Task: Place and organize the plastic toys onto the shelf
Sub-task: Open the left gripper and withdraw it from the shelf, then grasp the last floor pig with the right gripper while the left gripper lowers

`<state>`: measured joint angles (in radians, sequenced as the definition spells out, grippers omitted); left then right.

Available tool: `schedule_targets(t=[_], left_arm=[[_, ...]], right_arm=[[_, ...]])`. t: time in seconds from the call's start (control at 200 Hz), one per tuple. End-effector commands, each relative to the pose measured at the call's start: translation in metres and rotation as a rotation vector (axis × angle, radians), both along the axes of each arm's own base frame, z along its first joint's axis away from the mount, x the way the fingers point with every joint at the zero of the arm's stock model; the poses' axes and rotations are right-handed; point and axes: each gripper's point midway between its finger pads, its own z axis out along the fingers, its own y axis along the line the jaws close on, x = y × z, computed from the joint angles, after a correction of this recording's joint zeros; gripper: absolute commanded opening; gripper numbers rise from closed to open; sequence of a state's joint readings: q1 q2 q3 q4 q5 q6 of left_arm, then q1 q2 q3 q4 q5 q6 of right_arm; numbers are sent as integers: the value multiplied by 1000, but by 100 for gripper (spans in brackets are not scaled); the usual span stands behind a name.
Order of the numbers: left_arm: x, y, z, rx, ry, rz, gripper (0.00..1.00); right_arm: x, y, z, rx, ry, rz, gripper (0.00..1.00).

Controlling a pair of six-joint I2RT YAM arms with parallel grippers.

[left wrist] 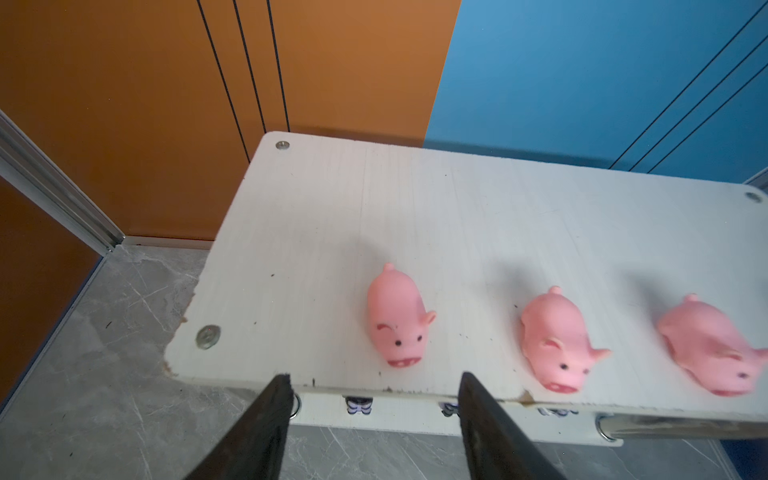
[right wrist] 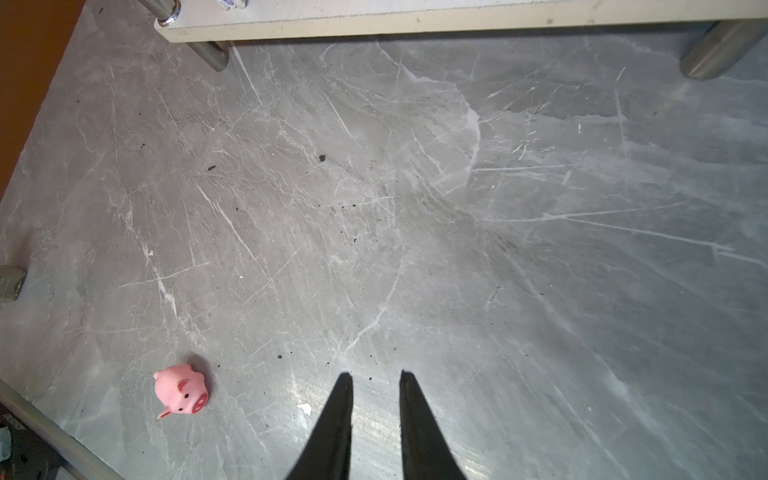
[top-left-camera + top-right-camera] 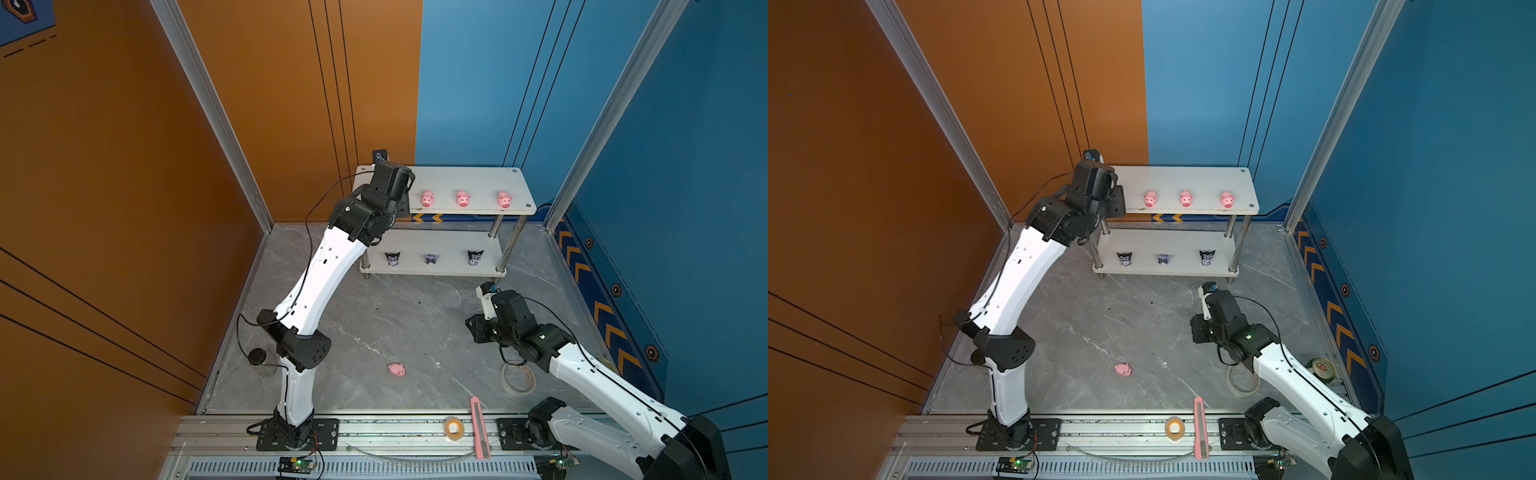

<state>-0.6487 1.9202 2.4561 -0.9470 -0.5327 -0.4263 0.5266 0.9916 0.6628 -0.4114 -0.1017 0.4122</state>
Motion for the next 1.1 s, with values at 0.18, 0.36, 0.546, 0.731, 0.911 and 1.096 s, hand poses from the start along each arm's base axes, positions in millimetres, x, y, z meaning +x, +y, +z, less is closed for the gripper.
schedule_targets(t=[0.18, 0.36, 0.546, 0.731, 0.911, 1.096], left_arm=[[-89, 34, 11, 84, -58, 9, 67], [-146, 71, -51, -2, -30, 20, 44], [-179, 92, -136, -39, 94, 35, 42], [-194, 95, -226, 9, 275, 47, 52], [-204, 86, -277, -33, 357, 17, 53], [-209, 98, -297, -36, 377, 44, 55]], right_arm=[[-23, 30, 15, -4, -22, 114, 23], [-74, 78, 8, -51, -27, 390, 16], [-123, 111, -18, -82, -4, 562, 15], [-144, 141, -42, -173, -2, 628, 13], [-139, 163, -63, -197, 8, 632, 28], [-125, 181, -70, -257, -26, 667, 63]])
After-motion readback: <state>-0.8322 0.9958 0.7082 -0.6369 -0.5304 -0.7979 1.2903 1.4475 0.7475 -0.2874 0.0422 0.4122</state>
